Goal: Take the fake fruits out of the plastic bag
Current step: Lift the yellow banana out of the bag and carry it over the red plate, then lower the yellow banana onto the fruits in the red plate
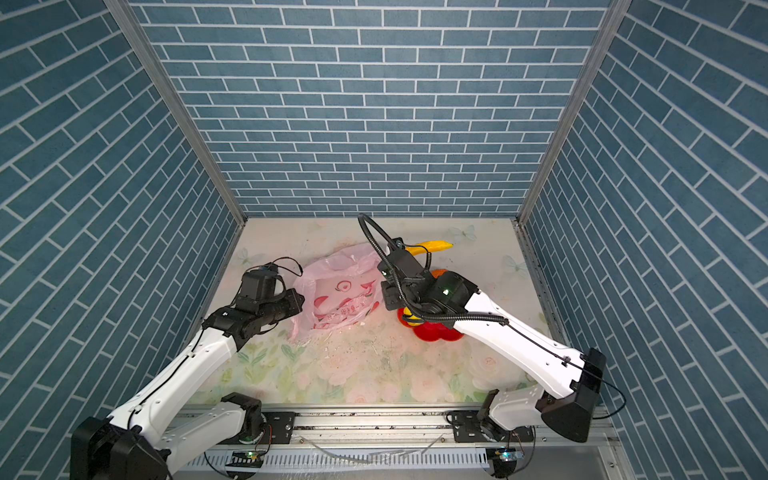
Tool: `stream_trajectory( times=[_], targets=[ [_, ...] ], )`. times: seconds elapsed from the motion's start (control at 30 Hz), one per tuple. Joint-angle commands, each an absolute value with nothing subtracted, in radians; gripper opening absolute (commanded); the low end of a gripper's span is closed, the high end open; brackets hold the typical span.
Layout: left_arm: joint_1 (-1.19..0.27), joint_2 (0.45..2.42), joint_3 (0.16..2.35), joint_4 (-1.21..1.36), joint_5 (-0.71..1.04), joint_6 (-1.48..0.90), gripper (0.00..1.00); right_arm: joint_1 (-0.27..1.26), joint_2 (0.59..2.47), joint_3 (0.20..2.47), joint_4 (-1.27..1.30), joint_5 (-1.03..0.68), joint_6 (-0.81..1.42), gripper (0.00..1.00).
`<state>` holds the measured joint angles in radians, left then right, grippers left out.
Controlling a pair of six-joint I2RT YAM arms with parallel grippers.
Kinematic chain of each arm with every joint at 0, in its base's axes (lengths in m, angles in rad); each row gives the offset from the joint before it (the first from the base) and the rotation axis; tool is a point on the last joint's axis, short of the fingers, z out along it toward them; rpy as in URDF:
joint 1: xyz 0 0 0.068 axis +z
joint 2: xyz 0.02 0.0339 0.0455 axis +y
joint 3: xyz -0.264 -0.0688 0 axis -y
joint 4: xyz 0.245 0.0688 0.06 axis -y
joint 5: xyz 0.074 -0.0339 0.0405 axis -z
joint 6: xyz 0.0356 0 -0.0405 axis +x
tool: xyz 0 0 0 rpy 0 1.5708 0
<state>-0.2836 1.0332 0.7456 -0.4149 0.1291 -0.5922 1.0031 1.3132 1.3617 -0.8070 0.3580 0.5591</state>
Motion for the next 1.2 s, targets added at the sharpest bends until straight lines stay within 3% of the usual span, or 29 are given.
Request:
stream_trajectory(
  times=[0.0, 0.53, 1.17],
  targets=[
    [-0.278, 1.049, 0.778, -0.464, 0.135, -0.559, 0.18, 1.006, 1.266, 1.232, -0.754, 0.466, 0.695, 0.0],
    [-0.278, 1.087, 0.817, -0.501, 0.159, -0.549, 0.18, 1.006, 1.222, 0.934, -0.534, 0.573, 0.96, 0.0],
    [-0.277, 1.101, 0.84, -0.538, 0.149, -0.531, 0.18, 0.923, 1.335, 0.824, -0.343, 0.504, 0.979, 0.0]
  ],
)
